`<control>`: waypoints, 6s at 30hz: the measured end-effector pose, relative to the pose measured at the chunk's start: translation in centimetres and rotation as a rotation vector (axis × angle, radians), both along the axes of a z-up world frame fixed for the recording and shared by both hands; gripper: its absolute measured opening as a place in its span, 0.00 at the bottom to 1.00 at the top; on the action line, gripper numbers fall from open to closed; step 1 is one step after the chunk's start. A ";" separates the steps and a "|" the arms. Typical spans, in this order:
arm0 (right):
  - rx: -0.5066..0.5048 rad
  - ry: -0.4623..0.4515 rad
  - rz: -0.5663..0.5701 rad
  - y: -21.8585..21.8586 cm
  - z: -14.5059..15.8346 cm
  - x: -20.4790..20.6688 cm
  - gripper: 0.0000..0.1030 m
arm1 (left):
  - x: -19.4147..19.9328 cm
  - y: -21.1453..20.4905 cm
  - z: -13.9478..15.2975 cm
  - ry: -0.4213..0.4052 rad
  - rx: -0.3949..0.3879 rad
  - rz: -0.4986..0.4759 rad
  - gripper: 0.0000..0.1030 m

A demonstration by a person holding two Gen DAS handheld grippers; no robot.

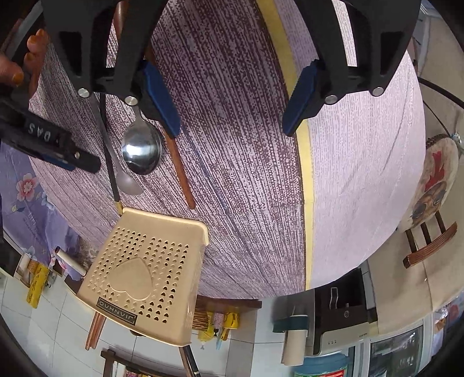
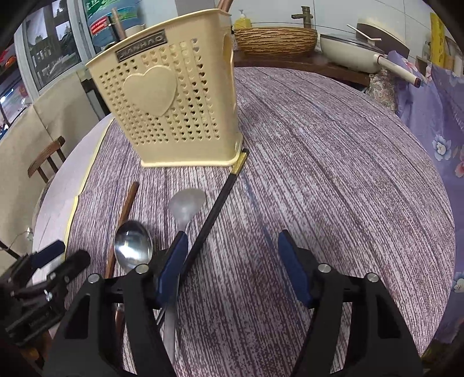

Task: Organize utensils
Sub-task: 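Move both open tools down to the white plastic spoon and remaining chopsticks, then close the right tool on the white plastic spoon while the left tool grips a brown chopstick, then lift the plastic spoon and chopstick and carry both over the cream holder, then drop the plastic spoon and chopstick into the holder by opening both tools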

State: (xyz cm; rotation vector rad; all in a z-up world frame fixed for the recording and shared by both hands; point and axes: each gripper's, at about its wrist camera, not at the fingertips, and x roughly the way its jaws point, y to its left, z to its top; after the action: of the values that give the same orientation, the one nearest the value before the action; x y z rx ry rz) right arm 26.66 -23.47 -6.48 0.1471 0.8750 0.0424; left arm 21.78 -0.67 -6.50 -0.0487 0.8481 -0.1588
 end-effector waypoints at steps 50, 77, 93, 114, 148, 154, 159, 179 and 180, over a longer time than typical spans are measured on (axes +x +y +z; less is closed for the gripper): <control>-0.122 0.070 0.263 6.4 -0.5 5.1 0.35 | 1.3 0.3 0.5 0.008 0.027 -0.010 0.61; 0.028 -0.221 0.115 0.4 6.3 -2.5 0.35 | 7.2 -6.6 -0.2 0.115 0.145 -0.170 0.10; 0.056 -0.221 0.095 -0.3 5.7 -3.3 0.35 | 6.5 -6.3 0.0 0.104 0.096 -0.114 0.07; 0.075 -0.335 0.186 -0.2 9.8 -5.4 0.35 | 1.0 -0.3 12.5 -0.240 -0.085 -0.081 0.07; 0.043 -0.554 0.174 -0.1 23.2 1.3 0.35 | 4.4 0.2 27.6 -0.482 -0.192 -0.117 0.07; -0.028 -0.626 0.086 -0.1 24.6 3.8 0.35 | 7.1 -1.1 29.0 -0.543 -0.204 -0.027 0.07; -0.069 -0.606 0.046 0.2 20.8 5.2 0.35 | 9.0 -2.2 24.8 -0.508 -0.200 0.013 0.07; -0.115 -0.483 0.060 1.2 10.9 5.6 0.33 | 9.8 -3.5 14.9 -0.344 -0.161 -0.023 0.02; -0.117 -0.487 0.060 1.3 10.8 5.5 0.33 | 9.8 -3.4 14.8 -0.340 -0.163 -0.028 0.02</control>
State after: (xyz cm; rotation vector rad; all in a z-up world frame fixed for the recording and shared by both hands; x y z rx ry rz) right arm 32.13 -22.21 4.34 -0.0021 0.3943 0.0794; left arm 31.60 -4.12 8.34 -0.1589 0.4955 -0.2543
